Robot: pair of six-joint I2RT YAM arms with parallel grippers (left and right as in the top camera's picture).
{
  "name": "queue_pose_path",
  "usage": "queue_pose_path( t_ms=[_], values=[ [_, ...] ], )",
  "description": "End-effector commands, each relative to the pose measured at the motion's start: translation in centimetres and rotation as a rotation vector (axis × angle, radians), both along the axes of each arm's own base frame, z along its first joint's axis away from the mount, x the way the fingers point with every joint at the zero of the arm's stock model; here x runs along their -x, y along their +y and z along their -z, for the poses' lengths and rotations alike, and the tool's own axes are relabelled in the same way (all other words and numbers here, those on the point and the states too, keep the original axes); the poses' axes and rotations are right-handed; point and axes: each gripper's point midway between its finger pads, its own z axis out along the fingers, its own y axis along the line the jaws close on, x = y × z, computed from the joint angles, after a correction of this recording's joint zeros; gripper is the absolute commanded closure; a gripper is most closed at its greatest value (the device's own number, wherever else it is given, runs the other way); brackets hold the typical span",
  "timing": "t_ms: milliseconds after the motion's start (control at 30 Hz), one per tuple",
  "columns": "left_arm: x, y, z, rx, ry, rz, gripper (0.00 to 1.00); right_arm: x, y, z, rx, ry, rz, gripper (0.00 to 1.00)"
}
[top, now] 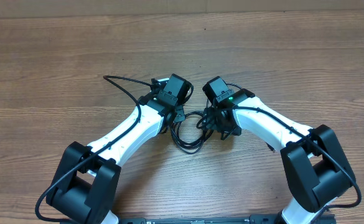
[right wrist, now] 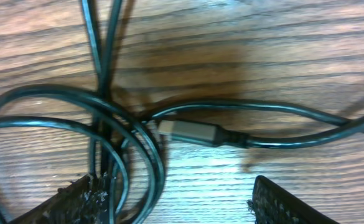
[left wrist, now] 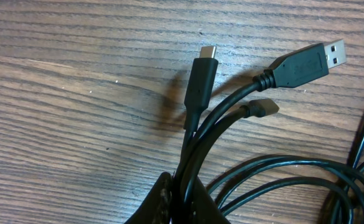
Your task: Untangle cables
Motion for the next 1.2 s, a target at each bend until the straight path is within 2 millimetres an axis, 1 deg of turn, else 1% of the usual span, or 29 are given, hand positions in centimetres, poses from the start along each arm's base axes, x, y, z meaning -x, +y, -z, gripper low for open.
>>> queue_pose_path(
  t_ms=[0, 267, 467, 533, 733, 1167],
  values=[
    [-0.1, -0.2, -0.1, -0.003, -0.004, 0.015, 0.91, 0.1, -0.8, 0.5, 0.041, -0.003, 0.004, 0.24],
    [-0.1, -0.2, -0.1, -0.003, -0.004, 0.015, 0.91, 0.9, -1.3, 1.3, 0.052, 0.018, 0.004, 0.25],
    [0.0, -0.2, -0.1, -0.003, -0.004, 0.015, 0.91, 1.1, -0.9, 1.3, 0.033, 0.025, -0.02, 0.25],
    [0.0, -0.2, -0.1, -0.003, -0.004, 0.015, 0.91, 1.1, -0.9, 1.2, 0.035, 0.028, -0.022, 0.25],
    [-0.1, -0.2, -0.1, -0.003, -0.004, 0.015, 0.91, 0.9, -0.8, 0.1, 0.043, 0.041, -0.022, 0.25],
    [-0.1, -0.2, -0.1, -0.002, -0.004, 0.015, 0.91, 0.9, -0.5, 0.1, 0.034, 0.04, -0.048, 0.25]
  ],
)
